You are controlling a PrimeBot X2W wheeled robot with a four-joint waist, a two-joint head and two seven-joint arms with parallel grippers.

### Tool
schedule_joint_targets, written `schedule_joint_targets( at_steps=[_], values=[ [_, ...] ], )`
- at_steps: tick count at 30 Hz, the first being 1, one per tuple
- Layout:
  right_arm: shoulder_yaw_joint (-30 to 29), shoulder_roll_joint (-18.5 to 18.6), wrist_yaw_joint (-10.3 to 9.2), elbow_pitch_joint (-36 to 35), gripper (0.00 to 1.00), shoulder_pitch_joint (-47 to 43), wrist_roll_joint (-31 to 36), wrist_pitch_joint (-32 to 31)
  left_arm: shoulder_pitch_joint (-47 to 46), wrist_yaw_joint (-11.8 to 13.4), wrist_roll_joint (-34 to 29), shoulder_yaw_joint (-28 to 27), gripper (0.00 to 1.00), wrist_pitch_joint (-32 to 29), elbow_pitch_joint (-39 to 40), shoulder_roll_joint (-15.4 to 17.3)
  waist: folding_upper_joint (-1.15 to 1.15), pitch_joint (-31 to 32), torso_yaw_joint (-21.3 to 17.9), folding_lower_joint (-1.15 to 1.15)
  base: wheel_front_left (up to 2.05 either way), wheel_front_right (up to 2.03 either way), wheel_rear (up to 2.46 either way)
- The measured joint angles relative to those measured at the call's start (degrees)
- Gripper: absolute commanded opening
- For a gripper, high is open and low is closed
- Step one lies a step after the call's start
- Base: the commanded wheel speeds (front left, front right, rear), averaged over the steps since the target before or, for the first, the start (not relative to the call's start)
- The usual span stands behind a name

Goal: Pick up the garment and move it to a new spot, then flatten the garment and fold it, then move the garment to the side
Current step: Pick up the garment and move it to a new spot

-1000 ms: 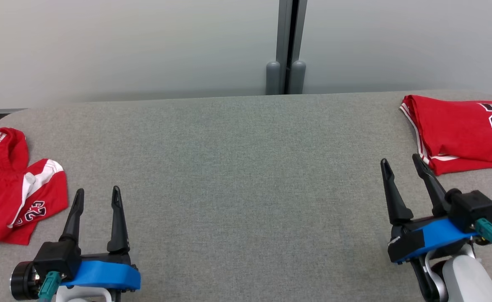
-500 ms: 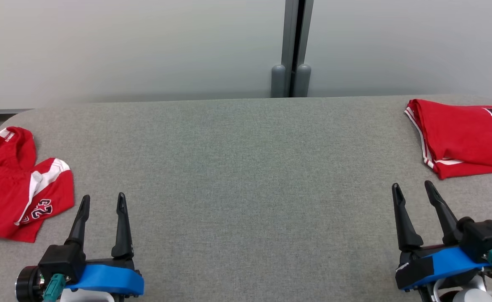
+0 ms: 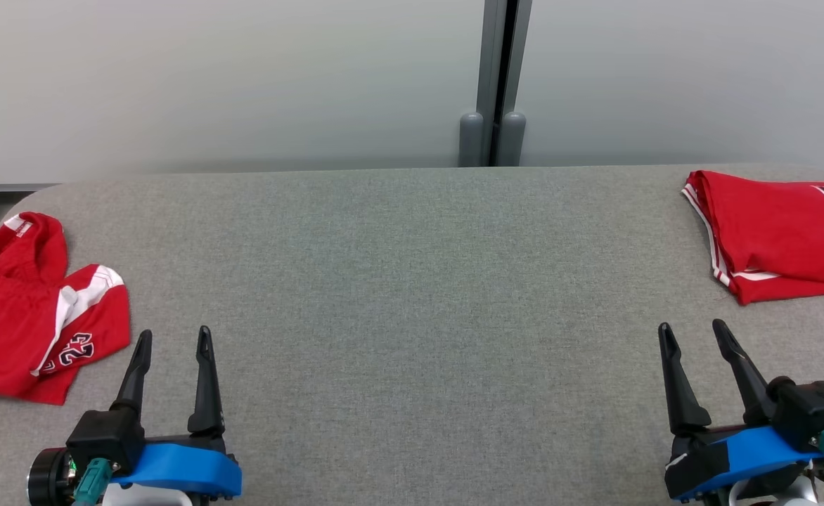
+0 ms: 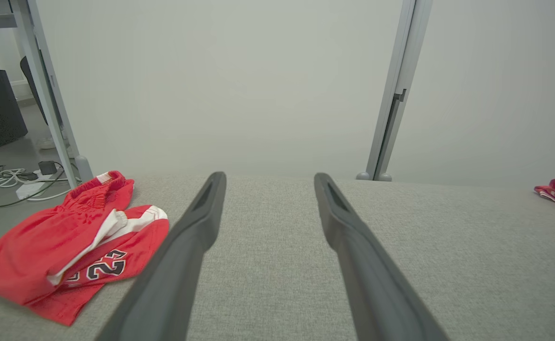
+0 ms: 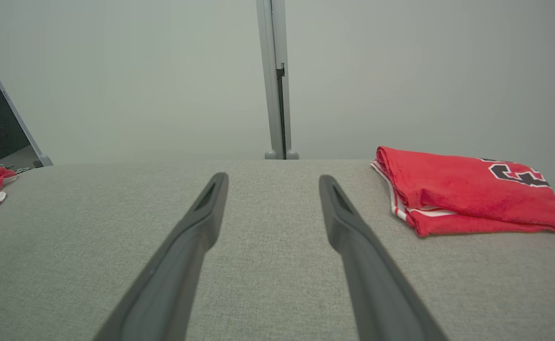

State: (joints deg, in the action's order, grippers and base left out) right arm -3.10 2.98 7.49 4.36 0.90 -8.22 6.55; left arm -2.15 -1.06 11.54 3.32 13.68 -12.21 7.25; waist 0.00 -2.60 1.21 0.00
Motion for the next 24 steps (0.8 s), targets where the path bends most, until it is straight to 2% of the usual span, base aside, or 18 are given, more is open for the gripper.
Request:
schedule_joint_targets(
  at_steps=[12, 24],
  values=[
    [0.0, 0.0, 0.0, 0.1, 1.0, -0.2, -0.5, -0.5, 0.2, 0.3, 0.5, 0.5, 1.0, -0.2, 0.1, 0.6, 0.0, 0.0, 1.2, 0.0, 0.0, 0.0, 0.0],
    [0.8, -0.1, 0.0, 0.5, 1.0, -0.3, -0.9, -0.5, 0.1, 1.2, 1.1, 0.0, 1.0, -0.7, 0.7, 1.5, 0.0, -0.3, 5.4, 0.0, 0.0, 0.0, 0.0]
  ],
)
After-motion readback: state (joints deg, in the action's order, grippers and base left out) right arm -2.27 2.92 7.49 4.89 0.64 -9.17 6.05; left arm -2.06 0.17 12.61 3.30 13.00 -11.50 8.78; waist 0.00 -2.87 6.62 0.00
